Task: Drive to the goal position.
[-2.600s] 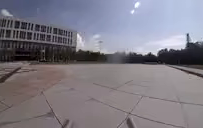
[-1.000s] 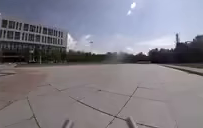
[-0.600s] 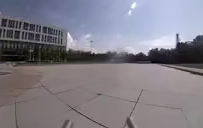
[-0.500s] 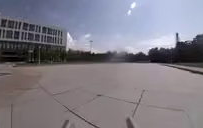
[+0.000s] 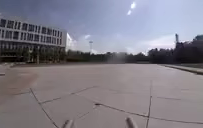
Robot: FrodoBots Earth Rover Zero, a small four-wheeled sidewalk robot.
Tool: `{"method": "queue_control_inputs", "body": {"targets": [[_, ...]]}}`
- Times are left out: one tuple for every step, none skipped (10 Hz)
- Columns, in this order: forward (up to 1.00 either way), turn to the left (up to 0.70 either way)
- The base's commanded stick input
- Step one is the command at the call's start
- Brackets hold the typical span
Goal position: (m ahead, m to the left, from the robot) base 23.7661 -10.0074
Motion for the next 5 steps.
{"method": "queue_control_inputs", "body": {"targets": [[0.7, 0.0], [0.7, 0.0], [0.7, 0.0], [0.7, 0.0], [0.7, 0.0]]}}
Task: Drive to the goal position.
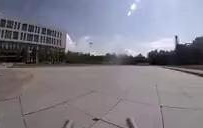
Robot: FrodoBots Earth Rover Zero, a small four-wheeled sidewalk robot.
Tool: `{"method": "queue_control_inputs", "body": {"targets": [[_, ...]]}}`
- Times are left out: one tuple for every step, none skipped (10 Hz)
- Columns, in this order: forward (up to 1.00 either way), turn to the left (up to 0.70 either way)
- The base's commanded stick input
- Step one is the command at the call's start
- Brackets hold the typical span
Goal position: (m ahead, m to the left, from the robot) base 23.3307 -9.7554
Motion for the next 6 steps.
{"method": "queue_control_inputs", "body": {"targets": [[0.7, 0.0], [0.7, 0.0], [0.7, 0.0], [0.7, 0.0], [0.7, 0.0], [0.7, 0.0]]}}
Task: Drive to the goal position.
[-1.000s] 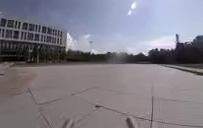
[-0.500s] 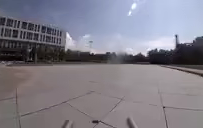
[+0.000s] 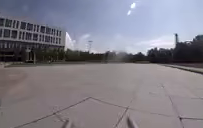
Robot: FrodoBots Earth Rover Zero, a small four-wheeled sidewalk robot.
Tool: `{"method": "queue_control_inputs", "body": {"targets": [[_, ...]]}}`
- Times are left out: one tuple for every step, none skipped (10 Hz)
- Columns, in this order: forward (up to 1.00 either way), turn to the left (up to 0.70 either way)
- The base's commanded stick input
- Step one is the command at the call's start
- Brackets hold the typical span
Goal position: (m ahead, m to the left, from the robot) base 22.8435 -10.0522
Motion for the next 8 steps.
{"method": "queue_control_inputs", "body": {"targets": [[0.7, 0.0], [0.7, 0.0], [0.7, 0.0], [0.7, 0.0], [0.7, 0.0], [0.7, 0.0], [0.7, 0.0], [0.7, 0.0]]}}
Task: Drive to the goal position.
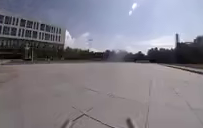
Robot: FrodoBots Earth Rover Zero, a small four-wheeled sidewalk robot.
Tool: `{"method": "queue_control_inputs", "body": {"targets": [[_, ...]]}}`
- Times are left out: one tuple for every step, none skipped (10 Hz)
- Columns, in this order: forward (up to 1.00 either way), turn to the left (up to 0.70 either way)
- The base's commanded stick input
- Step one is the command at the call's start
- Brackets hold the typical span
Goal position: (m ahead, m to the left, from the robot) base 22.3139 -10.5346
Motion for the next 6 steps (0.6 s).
{"method": "queue_control_inputs", "body": {"targets": [[0.7, 0.0], [0.7, 0.0], [0.7, 0.0], [0.7, 0.0], [0.7, 0.0], [0.7, 0.0]]}}
